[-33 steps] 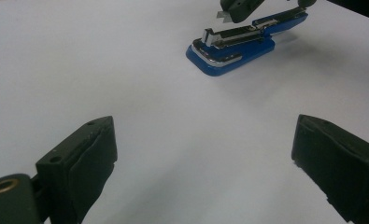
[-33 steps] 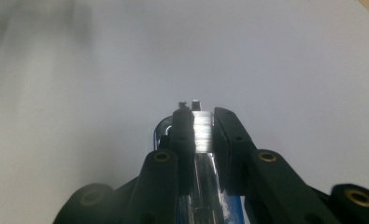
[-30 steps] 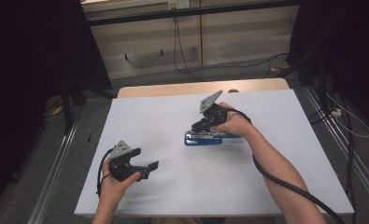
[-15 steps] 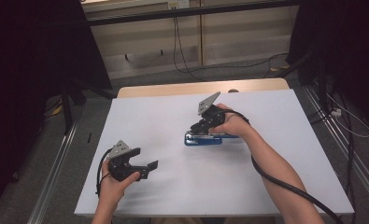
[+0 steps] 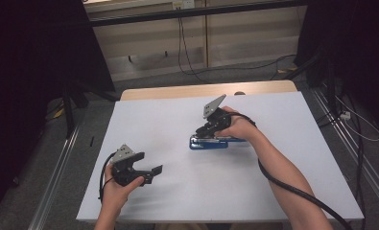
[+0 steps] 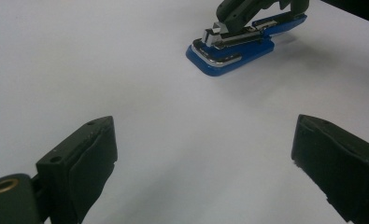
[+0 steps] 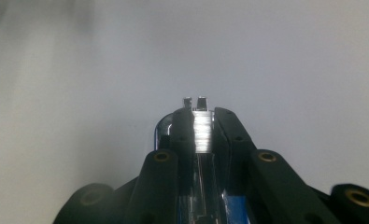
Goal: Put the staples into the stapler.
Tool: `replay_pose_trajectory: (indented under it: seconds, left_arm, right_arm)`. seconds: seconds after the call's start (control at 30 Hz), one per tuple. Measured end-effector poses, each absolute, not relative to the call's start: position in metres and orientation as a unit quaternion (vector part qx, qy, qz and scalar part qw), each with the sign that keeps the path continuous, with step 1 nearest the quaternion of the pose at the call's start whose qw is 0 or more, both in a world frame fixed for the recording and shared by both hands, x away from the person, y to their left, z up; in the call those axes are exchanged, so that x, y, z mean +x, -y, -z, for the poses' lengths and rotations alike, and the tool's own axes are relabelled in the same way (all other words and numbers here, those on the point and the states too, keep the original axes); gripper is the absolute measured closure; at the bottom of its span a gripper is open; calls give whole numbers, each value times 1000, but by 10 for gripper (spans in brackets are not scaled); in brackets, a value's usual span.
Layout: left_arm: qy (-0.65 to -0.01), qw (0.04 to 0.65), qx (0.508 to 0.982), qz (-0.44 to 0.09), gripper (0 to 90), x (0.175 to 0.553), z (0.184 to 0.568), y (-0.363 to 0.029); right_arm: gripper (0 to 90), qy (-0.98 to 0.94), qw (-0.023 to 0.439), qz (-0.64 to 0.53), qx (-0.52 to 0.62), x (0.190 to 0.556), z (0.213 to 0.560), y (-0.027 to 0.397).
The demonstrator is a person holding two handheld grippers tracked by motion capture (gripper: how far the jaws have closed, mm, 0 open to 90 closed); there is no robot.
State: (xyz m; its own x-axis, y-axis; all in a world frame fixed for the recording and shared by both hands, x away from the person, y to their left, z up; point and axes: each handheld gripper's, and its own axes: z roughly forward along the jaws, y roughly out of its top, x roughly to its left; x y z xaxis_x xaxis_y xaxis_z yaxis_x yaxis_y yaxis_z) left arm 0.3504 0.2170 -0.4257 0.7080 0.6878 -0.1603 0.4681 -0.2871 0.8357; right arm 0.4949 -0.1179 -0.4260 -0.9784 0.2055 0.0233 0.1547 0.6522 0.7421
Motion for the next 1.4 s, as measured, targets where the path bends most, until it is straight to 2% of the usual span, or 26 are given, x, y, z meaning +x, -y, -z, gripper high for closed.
replay_pose_trajectory:
  seconds: [1.4]
  left_arm:
    - [-367,468,795,-116,72,352,428,-217]
  right_arm:
    - [792,-906,20,-414,91,498,433,110]
